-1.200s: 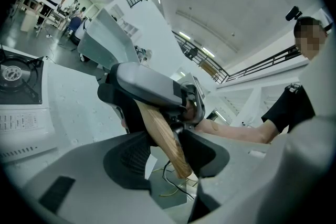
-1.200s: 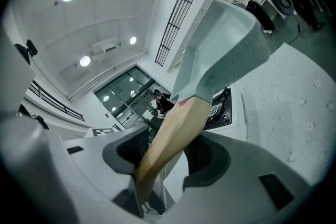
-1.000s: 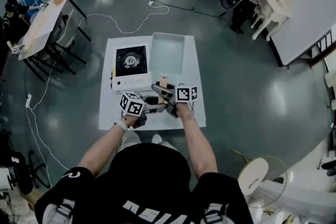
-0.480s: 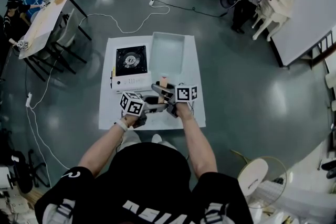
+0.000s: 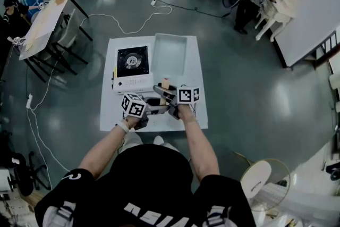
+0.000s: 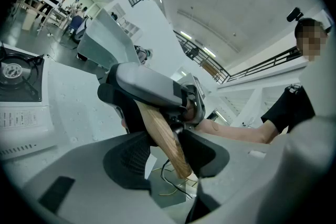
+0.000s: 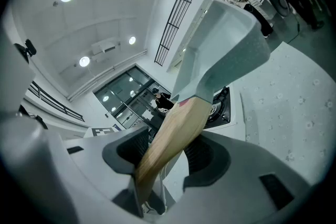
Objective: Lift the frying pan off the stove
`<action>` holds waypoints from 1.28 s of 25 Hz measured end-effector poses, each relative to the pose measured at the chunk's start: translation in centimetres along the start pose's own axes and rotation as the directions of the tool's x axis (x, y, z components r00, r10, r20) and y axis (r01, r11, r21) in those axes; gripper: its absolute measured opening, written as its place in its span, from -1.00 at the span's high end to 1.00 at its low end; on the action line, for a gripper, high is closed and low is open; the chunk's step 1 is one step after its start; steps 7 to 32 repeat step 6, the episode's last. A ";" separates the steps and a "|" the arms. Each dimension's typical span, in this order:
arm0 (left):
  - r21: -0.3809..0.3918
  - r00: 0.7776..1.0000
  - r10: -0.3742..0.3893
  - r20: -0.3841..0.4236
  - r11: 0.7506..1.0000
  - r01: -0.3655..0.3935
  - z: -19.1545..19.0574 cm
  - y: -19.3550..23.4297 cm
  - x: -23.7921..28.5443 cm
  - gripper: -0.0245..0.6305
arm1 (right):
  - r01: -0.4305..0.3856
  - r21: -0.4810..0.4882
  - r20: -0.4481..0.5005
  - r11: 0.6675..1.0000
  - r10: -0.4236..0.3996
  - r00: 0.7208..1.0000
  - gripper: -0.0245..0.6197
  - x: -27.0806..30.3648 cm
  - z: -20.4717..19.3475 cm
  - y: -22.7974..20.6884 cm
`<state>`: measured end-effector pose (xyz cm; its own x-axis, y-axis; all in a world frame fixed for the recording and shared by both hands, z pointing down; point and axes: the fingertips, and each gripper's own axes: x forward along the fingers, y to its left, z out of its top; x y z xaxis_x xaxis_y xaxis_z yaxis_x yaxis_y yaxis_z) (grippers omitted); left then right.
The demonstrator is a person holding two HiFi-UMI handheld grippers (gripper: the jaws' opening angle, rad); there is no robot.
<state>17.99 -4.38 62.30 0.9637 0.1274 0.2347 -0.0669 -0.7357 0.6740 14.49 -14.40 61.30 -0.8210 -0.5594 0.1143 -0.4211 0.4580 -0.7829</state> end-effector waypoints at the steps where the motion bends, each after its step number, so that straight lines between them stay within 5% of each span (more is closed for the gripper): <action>1: 0.000 1.000 -0.001 0.000 1.000 0.001 0.0 0.0 0.0 0.37 | 0.001 0.001 -0.001 1.000 -0.001 1.000 0.30 0.0 0.0 0.1; 32: -0.006 1.000 -0.013 0.005 1.000 0.013 0.0 -0.1 0.2 0.37 | 0.000 -0.018 0.004 1.000 0.000 1.000 0.30 0.0 0.2 0.1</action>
